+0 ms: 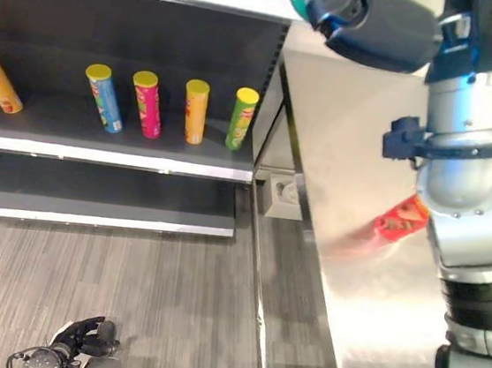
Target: Put the goods on the table back onto the shelves and tidy them up.
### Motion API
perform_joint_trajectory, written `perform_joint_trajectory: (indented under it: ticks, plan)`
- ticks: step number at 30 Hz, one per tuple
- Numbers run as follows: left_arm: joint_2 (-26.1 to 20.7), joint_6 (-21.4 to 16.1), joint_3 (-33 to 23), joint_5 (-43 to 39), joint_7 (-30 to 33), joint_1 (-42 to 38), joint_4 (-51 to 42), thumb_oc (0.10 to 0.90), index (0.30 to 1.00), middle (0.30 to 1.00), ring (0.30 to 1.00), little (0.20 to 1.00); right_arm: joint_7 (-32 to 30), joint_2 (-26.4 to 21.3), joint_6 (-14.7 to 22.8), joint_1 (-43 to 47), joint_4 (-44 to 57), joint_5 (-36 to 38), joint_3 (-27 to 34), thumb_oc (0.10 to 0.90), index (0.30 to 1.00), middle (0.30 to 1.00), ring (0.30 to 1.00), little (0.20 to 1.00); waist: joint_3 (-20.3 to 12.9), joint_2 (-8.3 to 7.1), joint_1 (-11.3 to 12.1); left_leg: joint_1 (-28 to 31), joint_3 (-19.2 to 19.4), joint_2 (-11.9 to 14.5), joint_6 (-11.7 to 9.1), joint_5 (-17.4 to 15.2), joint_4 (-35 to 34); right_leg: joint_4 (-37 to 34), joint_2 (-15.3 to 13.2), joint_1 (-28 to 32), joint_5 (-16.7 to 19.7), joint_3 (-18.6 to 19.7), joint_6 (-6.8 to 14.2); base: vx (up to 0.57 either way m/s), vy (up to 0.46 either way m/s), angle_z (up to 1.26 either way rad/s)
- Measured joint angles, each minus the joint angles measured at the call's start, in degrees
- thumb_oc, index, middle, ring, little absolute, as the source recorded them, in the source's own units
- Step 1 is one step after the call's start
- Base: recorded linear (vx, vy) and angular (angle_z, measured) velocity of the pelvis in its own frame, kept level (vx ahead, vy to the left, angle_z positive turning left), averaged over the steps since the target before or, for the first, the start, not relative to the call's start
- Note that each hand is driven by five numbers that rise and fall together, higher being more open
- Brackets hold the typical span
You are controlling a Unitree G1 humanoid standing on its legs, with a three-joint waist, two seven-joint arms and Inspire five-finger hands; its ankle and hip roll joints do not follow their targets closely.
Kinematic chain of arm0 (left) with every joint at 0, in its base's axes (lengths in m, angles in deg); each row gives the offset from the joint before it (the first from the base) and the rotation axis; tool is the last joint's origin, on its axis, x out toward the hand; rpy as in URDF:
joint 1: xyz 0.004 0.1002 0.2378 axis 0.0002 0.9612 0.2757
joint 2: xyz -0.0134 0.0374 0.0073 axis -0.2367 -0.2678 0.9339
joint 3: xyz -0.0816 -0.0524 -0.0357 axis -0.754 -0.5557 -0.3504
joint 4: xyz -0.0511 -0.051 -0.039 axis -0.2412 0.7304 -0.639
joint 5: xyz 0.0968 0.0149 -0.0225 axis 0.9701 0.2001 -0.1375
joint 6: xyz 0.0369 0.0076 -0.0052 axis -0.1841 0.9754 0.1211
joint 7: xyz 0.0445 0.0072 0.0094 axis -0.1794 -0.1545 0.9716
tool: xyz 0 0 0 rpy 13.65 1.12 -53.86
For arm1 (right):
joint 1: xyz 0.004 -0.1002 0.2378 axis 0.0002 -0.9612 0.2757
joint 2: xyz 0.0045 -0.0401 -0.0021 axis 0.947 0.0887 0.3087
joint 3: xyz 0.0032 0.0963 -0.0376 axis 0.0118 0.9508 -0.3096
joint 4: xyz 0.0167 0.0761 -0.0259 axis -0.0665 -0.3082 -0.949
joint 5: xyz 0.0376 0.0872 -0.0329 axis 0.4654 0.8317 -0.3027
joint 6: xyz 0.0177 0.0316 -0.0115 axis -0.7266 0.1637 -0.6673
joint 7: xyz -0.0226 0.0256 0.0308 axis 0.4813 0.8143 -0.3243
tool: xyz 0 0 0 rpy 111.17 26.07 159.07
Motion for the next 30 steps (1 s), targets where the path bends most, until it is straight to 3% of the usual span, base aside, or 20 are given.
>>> perform_joint_trajectory:
  ticks: [3,7,12,14,18,19,20,21,23,24,26,30]
  plan:
    - [-1.32,-0.1,-0.32,0.2,0.22,-0.5,0.05,0.8,0.9,0.9,0.9,0.9,0.23,0.57,-0.36,0.02,0.17,-0.04,-0.13,0.4,0.3,0.3,0.3,0.3,-0.73,-1.84,0.84,0.03,0.25,-7.22,3.82,-1.61,0.09,0.19,-7.14,-0.12,2.91,1.1,1.97,0.12,0.31,0.19]
    - [-3.19,-0.09,-0.32,0.78,0.56,-0.45,0.66,0.8,0.9,0.9,0.9,0.9,0.15,0.63,-0.71,0.02,0.25,-0.36,0.3,0.4,0.3,0.3,0.3,0.3,-1.02,-2.24,3.32,0.13,0.24,-10.99,5.68,-2.48,0.09,0.2,-10.47,0.29,3.81,1.07,2.78,0.09,0.268,0.12]
    - [-3.54,-0.04,-0.03,2.5,1.22,-0.02,2.15,0.8,0.9,0.9,0.9,0.9,-0.75,2.26,-1.81,0.02,0.22,-0.65,0.61,0.4,0.3,0.3,0.3,0.3,-1.05,-2.3,4.34,0.34,-0.27,-13.56,6.87,-3.03,0.09,0.44,-12.64,0.89,4.46,0.99,3.69,0.04,0.26,0.09]
    - [-3.36,-0.05,0.45,2.54,1.13,1.15,2.06,0.8,0.9,0.9,0.9,0.9,-0.93,4.37,-2.41,0.18,0.15,-1.39,0.08,0.4,0.3,0.3,0.3,0.3,-1.33,-1.55,4.4,0.69,0.79,-12.67,7.77,-3.2,0.11,5.03,-13.54,-1.77,4.42,1.21,3.93,-0.01,0.17,-0.23]
    - [-3.86,-0.03,0.18,2.55,1.2,1.71,2.07,0.8,0.9,0.9,0.9,0.9,-0.74,4.31,-2.81,0.5,-1.76,-1.58,-2.41,0.4,0.3,0.3,0.3,0.3,-1.38,-1.43,3.89,2.4,1.9,-13.51,9.35,-4.22,0.08,11.47,-15.22,-4.21,4.55,1.68,4.1,0.0,0.06,-0.21]
    - [-3.82,-0.08,0.02,2.48,1.23,1.53,1.7,0.8,0.9,0.9,0.9,0.9,-0.61,4.19,-2.89,0.67,-2.74,-1.53,-2.98,0.4,0.3,0.3,0.3,0.3,-1.22,-0.5,3.78,2.47,1.83,-12.13,10.42,-4.64,0.08,16.46,-15.2,-7.97,2.82,4.24,5.25,0.03,-0.006,-0.09]
    - [-4.04,-0.1,-0.37,2.46,1.28,1.26,1.7,0.8,0.9,0.9,0.9,0.9,-0.6,4.18,-2.9,1.77,-4.12,-1.19,-4.82,0.4,0.3,0.3,0.3,0.3,-1.02,0.09,2.86,2.48,1.66,-11.06,10.67,-4.82,0.08,16.09,-12.4,-10.11,-0.97,10.38,7.48,0.07,-0.036,-0.12]
    - [-4.47,-0.06,-0.41,2.42,1.29,1.12,1.91,0.8,0.9,0.9,0.9,0.9,-0.54,4.1,-3.06,3.72,-5.31,-0.82,-7.25,0.4,0.3,0.3,0.3,0.3,-0.97,-0.02,2.38,2.42,1.67,-10.8,10.69,-4.83,0.06,13.76,-10.09,-12.41,-1.68,14.1,8.2,0.06,-0.034,-0.06]
    - [-4.59,-0.05,-0.41,2.42,1.27,1.13,2.25,0.8,0.9,0.9,0.9,0.9,-0.53,4.08,-3.07,5.3,-5.91,-0.37,-8.95,0.4,0.3,0.3,0.3,0.3,-0.92,-0.08,2.15,2.32,1.7,-10.77,10.69,-4.83,0.06,12.52,-8.62,-14.07,-1.6,15.59,8.08,0.11,-0.089,0.4]
    - [-3.6,-0.36,-0.22,2.41,1.23,0.86,2.14,0.8,0.9,0.9,0.9,0.9,-0.26,2.77,-2.95,6.93,-7.01,0.63,-10.54,0.4,0.3,0.3,0.3,0.3,-1.46,-0.51,0.34,2.93,-1.88,-12.19,10.04,-4.5,-0.25,5.98,-5.93,-12.28,3.56,17.81,3.4,0.13,-0.125,0.86]
    - [-2.59,-0.62,0.11,2.37,1.24,2.25,1.47,0.8,0.9,0.9,0.9,0.9,-0.16,2.66,-2.78,11.03,-8.89,1.88,-13.74,0.4,0.3,0.3,0.3,0.3,-2.28,0.41,1.24,3.23,-2.3,-11.21,8.8,-5.12,-0.24,1.43,-4.7,-9.4,4.8,16.49,3.3,0.11,-0.091,0.45]
    - [-1.8,-0.22,-0.21,1.92,1.27,4.55,1.67,0.8,0.9,0.9,0.9,0.9,0.4,0.81,-2.67,16.33,-10.56,3.38,-15.53,0.4,0.3,0.3,0.3,0.3,-2.67,-0.05,2.33,2.59,-4.34,-9.5,6.45,-4.17,0.05,-0.63,-2.35,-8.0,5.69,13.98,1.88,0.1,-0.066,0.26]
